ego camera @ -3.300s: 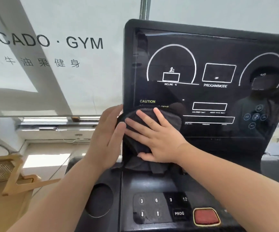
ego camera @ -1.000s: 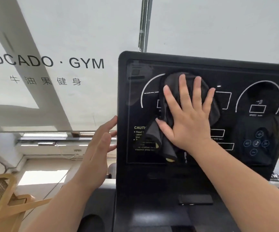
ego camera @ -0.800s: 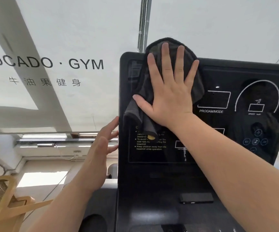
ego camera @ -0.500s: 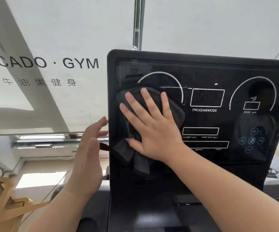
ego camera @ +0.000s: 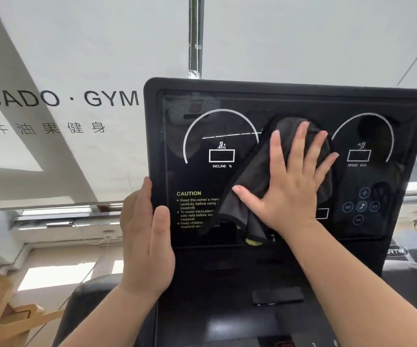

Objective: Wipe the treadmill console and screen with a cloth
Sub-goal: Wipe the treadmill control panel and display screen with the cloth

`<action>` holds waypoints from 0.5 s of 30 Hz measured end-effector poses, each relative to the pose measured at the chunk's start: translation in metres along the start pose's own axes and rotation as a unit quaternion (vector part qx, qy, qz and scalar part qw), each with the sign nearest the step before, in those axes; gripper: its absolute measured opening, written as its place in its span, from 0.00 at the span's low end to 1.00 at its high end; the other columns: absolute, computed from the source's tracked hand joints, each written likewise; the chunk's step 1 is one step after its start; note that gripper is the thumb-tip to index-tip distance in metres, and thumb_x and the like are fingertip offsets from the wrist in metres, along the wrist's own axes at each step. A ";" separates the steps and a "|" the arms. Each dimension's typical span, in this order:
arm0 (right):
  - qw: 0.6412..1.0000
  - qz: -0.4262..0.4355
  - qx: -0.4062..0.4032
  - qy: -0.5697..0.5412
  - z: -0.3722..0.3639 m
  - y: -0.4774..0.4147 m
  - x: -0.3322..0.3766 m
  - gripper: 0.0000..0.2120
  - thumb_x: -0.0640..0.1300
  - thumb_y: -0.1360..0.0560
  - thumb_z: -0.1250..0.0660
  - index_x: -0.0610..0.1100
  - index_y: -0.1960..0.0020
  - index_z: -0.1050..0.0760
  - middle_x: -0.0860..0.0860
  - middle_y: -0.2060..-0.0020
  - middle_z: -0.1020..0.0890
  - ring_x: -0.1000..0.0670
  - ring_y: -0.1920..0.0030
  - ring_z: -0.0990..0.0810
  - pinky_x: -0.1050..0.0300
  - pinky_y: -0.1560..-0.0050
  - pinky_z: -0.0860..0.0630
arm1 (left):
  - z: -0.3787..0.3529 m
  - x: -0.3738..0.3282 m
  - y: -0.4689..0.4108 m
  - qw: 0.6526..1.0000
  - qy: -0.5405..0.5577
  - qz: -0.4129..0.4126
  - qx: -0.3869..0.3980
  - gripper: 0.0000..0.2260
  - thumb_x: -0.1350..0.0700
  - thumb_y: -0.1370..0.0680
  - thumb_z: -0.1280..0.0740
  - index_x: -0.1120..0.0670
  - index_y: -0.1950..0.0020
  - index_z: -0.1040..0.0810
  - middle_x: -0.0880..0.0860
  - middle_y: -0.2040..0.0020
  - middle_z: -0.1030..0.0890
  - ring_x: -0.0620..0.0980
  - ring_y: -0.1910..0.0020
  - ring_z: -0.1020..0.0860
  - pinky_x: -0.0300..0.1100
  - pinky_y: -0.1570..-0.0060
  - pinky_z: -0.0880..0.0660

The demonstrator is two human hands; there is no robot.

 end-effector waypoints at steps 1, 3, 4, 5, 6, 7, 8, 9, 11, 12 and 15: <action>0.999 -0.034 0.006 -0.002 0.005 -0.015 -0.001 0.57 0.80 0.32 0.41 0.47 0.16 0.52 0.34 0.18 0.53 0.25 0.21 0.56 0.18 0.27 0.58 | 0.001 0.000 0.000 1.000 0.002 0.002 0.005 0.37 0.32 0.19 0.57 0.55 0.20 0.37 0.50 0.30 0.29 0.47 0.27 0.35 0.49 0.25 0.41; 0.998 -0.062 0.012 -0.005 0.014 -0.041 0.011 0.58 0.82 0.32 0.44 0.48 0.16 0.53 0.34 0.18 0.53 0.25 0.21 0.57 0.18 0.28 0.56 | 0.001 0.002 0.000 1.000 0.009 0.009 0.013 0.36 0.32 0.20 0.57 0.53 0.20 0.38 0.47 0.30 0.30 0.42 0.27 0.37 0.40 0.25 0.44; 0.998 -0.053 0.011 -0.007 0.018 -0.051 0.024 0.57 0.82 0.32 0.45 0.49 0.16 0.54 0.35 0.18 0.53 0.25 0.20 0.57 0.18 0.27 0.57 | 0.002 0.003 -0.001 1.000 0.017 0.013 0.017 0.38 0.30 0.21 0.58 0.52 0.20 0.37 0.47 0.30 0.30 0.40 0.28 0.37 0.37 0.26 0.44; 0.999 -0.033 0.009 -0.009 0.021 -0.058 0.038 0.55 0.82 0.31 0.45 0.50 0.16 0.54 0.37 0.17 0.53 0.26 0.20 0.57 0.19 0.27 0.57 | 0.002 0.005 -0.001 0.999 0.033 0.021 0.020 0.40 0.27 0.22 0.59 0.52 0.20 0.37 0.46 0.30 0.29 0.40 0.28 0.37 0.38 0.25 0.43; 1.000 -0.005 0.006 -0.009 0.022 -0.063 0.054 0.53 0.80 0.29 0.45 0.51 0.16 0.53 0.39 0.17 0.53 0.28 0.20 0.57 0.20 0.26 0.58 | 0.004 0.008 -0.003 0.998 0.056 0.032 0.021 0.42 0.25 0.24 0.59 0.51 0.21 0.36 0.45 0.31 0.29 0.42 0.28 0.35 0.43 0.24 0.41; 1.000 0.027 0.002 -0.007 0.023 -0.064 0.070 0.49 0.78 0.27 0.45 0.52 0.16 0.52 0.42 0.16 0.52 0.29 0.19 0.57 0.20 0.26 0.58 | 0.006 0.011 -0.005 0.996 0.076 0.041 0.020 0.42 0.24 0.24 0.58 0.50 0.21 0.34 0.44 0.30 0.29 0.43 0.27 0.33 0.51 0.25 0.38; 0.998 0.057 -0.004 -0.005 0.023 -0.062 0.083 0.45 0.76 0.25 0.45 0.53 0.16 0.50 0.44 0.16 0.50 0.31 0.18 0.56 0.21 0.25 0.57 | 0.009 0.013 -0.007 0.995 0.084 0.047 0.017 0.40 0.25 0.24 0.58 0.49 0.23 0.33 0.43 0.30 0.28 0.44 0.28 0.32 0.55 0.26 0.35; 0.996 0.085 -0.010 -0.005 0.022 -0.057 0.094 0.41 0.73 0.23 0.45 0.54 0.16 0.48 0.46 0.16 0.48 0.32 0.18 0.55 0.22 0.25 0.57 | 0.012 0.014 -0.009 0.996 0.079 0.047 0.011 0.38 0.27 0.22 0.58 0.48 0.24 0.32 0.43 0.30 0.27 0.44 0.28 0.31 0.57 0.28 0.34; 0.991 0.134 -0.013 -0.008 0.015 -0.036 0.108 0.36 0.68 0.20 0.43 0.55 0.17 0.46 0.49 0.16 0.46 0.35 0.17 0.53 0.25 0.23 0.56 | 0.020 0.011 -0.011 0.998 0.048 0.029 -0.013 0.34 0.32 0.20 0.57 0.50 0.24 0.32 0.45 0.30 0.28 0.45 0.29 0.31 0.56 0.27 0.34; 0.988 0.157 -0.010 -0.012 0.009 -0.021 0.111 0.36 0.66 0.20 0.41 0.55 0.17 0.45 0.50 0.16 0.46 0.36 0.17 0.52 0.26 0.23 0.55 | 0.023 0.005 -0.010 0.999 0.027 0.009 -0.022 0.34 0.33 0.19 0.57 0.52 0.23 0.34 0.47 0.28 0.30 0.48 0.28 0.31 0.55 0.27 0.35; 0.978 0.206 0.014 -0.022 -0.013 0.037 0.110 0.38 0.66 0.23 0.37 0.57 0.17 0.45 0.52 0.17 0.48 0.38 0.17 0.54 0.28 0.21 0.56 | 0.012 -0.012 -0.004 0.995 -0.064 -0.074 -0.007 0.35 0.35 0.17 0.57 0.59 0.21 0.37 0.56 0.25 0.32 0.58 0.26 0.33 0.56 0.26 0.38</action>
Point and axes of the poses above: each hand's wrist, its own y-axis away from the middle knuckle, its own z-axis out of the back of the hand, x = y × z, the point moved 10 cm from there along -y, towards the middle knuckle
